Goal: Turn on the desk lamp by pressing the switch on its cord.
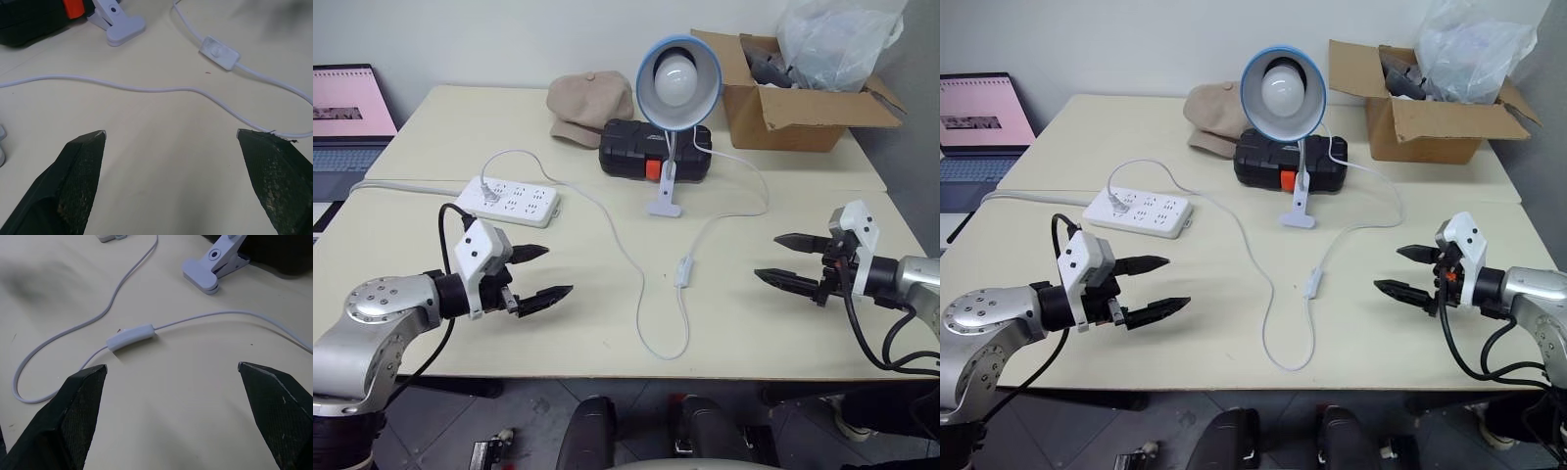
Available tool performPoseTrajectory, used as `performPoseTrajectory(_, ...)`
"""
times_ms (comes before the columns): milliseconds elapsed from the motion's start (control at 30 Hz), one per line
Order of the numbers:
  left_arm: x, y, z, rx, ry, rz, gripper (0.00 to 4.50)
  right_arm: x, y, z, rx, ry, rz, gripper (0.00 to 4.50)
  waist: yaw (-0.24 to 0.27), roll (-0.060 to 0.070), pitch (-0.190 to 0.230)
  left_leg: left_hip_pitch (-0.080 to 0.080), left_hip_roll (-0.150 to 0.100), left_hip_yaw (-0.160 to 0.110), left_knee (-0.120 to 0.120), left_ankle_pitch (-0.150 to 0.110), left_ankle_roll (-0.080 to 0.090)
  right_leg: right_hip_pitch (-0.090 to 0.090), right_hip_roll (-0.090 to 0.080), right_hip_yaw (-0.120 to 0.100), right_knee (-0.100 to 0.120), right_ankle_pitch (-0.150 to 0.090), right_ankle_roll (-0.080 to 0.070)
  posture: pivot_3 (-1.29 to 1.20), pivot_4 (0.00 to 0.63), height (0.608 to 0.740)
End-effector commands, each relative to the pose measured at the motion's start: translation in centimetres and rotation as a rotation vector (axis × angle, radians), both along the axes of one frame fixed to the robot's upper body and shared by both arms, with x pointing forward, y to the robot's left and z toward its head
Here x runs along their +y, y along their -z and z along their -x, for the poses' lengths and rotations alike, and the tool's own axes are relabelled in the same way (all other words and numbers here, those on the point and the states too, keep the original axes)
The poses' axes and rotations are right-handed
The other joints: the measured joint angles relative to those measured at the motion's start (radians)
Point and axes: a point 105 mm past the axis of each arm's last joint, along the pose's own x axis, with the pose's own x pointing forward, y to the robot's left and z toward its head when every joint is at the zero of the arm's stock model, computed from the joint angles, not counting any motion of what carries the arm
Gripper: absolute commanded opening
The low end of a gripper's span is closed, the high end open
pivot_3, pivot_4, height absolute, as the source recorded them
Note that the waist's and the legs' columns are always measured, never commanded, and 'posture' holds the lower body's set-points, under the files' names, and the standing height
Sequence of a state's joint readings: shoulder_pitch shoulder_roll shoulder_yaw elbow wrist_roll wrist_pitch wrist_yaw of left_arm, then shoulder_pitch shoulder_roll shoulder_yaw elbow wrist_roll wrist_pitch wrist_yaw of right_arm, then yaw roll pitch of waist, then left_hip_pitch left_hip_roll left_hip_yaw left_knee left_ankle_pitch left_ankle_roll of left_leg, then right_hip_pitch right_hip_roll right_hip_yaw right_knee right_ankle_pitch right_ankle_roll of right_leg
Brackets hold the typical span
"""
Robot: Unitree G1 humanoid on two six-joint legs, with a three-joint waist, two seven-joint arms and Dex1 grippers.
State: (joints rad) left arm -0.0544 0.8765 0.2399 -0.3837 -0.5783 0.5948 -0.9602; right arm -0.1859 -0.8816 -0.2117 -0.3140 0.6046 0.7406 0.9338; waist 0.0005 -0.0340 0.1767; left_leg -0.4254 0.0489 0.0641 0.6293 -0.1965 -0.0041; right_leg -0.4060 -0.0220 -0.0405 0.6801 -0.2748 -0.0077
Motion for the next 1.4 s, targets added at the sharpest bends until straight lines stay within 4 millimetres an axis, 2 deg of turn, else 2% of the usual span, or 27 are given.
performPoseTrajectory(33,-0.3,-0.7,0.6,-0.015,0.034,-0.02,4.45,0.8,-1.1,0.2,-0.03,-0.031,0.015,4.5,0.0,0.0,0.0,0.0,0.0,0.0,0.0,0.0,0.0,0.0,0.0,0.0,0.0,0.0,0.0,0.0,0.15,0.74)
performPoseTrajectory(367,-0.3,0.1,0.5,-0.019,0.024,-0.096,4.45,0.9,-0.9,-0.4,0.073,0.036,0.008,4.5,0.0,0.0,0.0,0.0,0.0,0.0,0.0,0.0,0.0,0.0,0.0,0.0,0.0,0.0,0.0,0.0,0.15,0.74)
performPoseTrajectory(567,-1.1,-0.4,0.2,-0.051,0.057,-0.059,4.45,0.6,-0.5,-1.5,0.148,0.144,0.013,4.5,0.0,0.0,0.0,0.0,0.0,0.0,0.0,0.0,0.0,0.0,0.0,0.0,0.0,0.0,0.0,0.0,0.15,0.74)
performPoseTrajectory(633,-1.8,-0.4,0.6,-0.017,0.118,-0.025,4.45,1.9,-0.3,-2.5,0.215,0.208,-0.103,4.5,-0.003,-0.001,0.0,0.0,0.0,0.0,0.0,0.0,0.0,0.0,0.0,0.0,0.0,0.0,0.0,0.0,0.15,0.74)
performPoseTrajectory(733,-2.4,0.2,1.3,0.003,0.19,-0.063,4.45,3.5,0.1,-3.0,0.293,0.231,-0.16,4.5,-0.005,0.0,0.0,0.001,0.001,0.0,0.0,0.0,0.0,0.0,0.001,0.001,0.001,0.0,-0.001,0.0,0.15,0.74)
performPoseTrajectory(933,-2.9,0.5,1.1,-0.017,0.235,-0.092,4.45,5.6,0.7,-3.8,0.449,0.274,-0.205,4.5,-0.003,0.001,0.0,-0.001,0.0,0.001,0.0,0.0,0.0,-0.001,0.0,0.001,0.0,0.0,-0.001,0.0,0.15,0.74)
performPoseTrajectory(1167,-3.3,1.7,1.2,-0.035,0.281,-0.144,4.45,8.4,1.5,-4.9,0.529,0.259,-0.228,4.5,-0.003,0.001,0.0,-0.001,0.0,0.001,0.0,0.0,0.0,-0.001,0.001,0.001,0.0,0.0,0.0,0.0,0.15,0.74)
performPoseTrajectory(1400,-3.9,2.6,1.3,-0.059,0.293,-0.158,4.45,9.5,2.3,-6.1,0.601,0.294,-0.222,4.5,-0.004,0.001,0.0,-0.001,0.0,0.001,0.0,0.0,0.0,-0.002,0.001,0.001,0.001,0.0,-0.001,0.0,0.15,0.74)
